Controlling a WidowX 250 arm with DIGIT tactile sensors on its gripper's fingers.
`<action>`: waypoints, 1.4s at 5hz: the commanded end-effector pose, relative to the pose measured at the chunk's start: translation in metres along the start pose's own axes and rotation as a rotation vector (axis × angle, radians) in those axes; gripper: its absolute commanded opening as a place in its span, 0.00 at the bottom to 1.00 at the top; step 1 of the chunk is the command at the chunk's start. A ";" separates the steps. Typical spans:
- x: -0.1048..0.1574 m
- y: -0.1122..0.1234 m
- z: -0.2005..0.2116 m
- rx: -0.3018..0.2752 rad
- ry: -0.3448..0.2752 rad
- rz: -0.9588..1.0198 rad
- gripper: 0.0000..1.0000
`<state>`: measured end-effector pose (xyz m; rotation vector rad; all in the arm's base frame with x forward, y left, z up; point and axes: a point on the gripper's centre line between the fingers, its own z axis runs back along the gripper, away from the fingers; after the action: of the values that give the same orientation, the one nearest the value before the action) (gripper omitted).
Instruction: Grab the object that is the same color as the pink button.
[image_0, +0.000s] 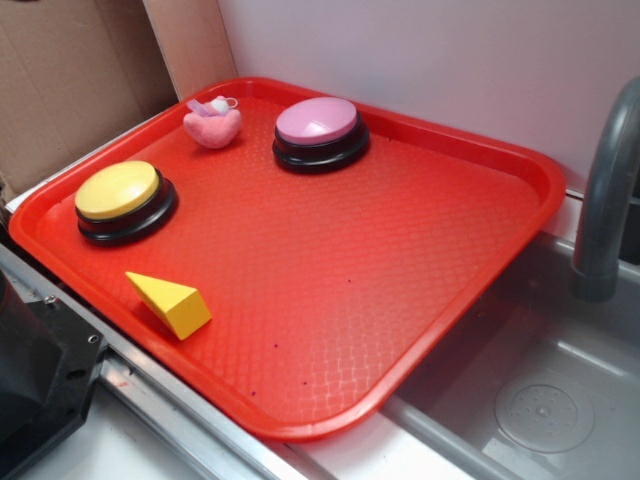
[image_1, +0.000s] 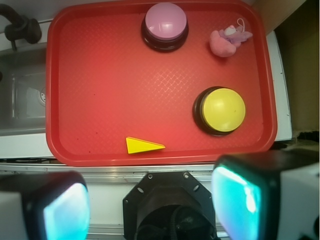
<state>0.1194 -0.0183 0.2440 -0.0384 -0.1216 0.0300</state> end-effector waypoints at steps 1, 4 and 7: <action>0.000 0.000 0.000 0.000 0.000 0.000 1.00; 0.070 0.060 -0.058 -0.032 -0.093 0.412 1.00; 0.140 0.138 -0.145 0.030 -0.215 0.866 1.00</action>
<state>0.2713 0.1033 0.0912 -0.0454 -0.2357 0.8929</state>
